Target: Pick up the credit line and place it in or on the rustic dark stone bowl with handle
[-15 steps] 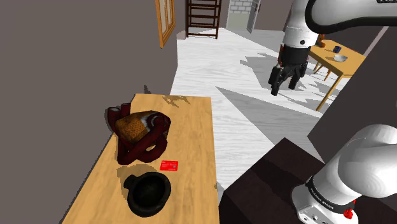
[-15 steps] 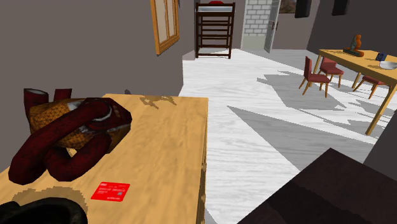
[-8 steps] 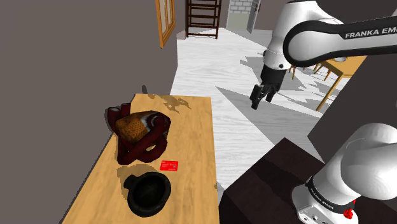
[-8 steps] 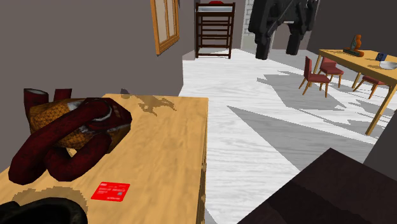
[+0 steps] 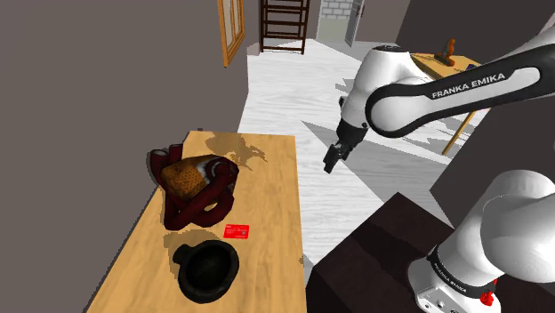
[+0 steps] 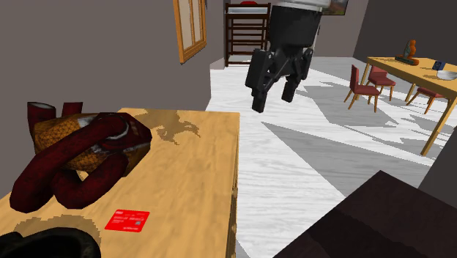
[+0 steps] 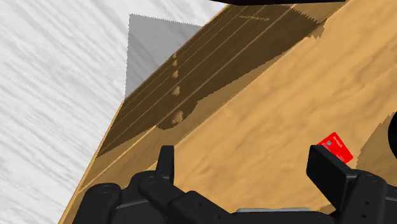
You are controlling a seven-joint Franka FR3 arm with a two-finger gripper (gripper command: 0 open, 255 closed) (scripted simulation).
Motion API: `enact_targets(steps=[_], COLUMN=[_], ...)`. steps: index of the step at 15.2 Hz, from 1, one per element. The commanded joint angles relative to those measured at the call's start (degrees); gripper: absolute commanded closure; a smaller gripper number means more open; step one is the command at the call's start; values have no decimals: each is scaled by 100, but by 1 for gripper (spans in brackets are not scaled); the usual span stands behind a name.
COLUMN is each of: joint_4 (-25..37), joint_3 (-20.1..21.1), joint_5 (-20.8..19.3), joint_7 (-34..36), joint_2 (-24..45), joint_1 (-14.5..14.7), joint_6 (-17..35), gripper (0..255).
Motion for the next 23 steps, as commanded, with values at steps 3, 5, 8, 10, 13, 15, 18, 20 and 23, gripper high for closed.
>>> enact_targets(steps=[3, 5, 8, 10, 13, 15, 18, 20, 23], joint_4=[-60, -34, 87, 232, 585, 922, 1519, 1959, 2705], joint_3=[-31, -58, -136, -190, -80, 314, 1240, 1987, 3488], joint_5=[310, 534, 1046, 1605, 2975, 4088, 5550, 6354, 7356], joint_7=[-462, -740, -1302, -1857, -3140, -4211, -5792, -6823, -8510], joint_2=[837, 1273, 1962, 2436, 3157, 3633, 4334, 4822, 5757], joint_1=[396, 635, 1065, 1394, 1775, 1714, 1207, 699, -440], joint_6=[1259, 1834, 2643, 3125, 3706, 3999, 4417, 4746, 5506], gripper=[0, 0, 0, 0, 0, 0, 0, 0, 0])
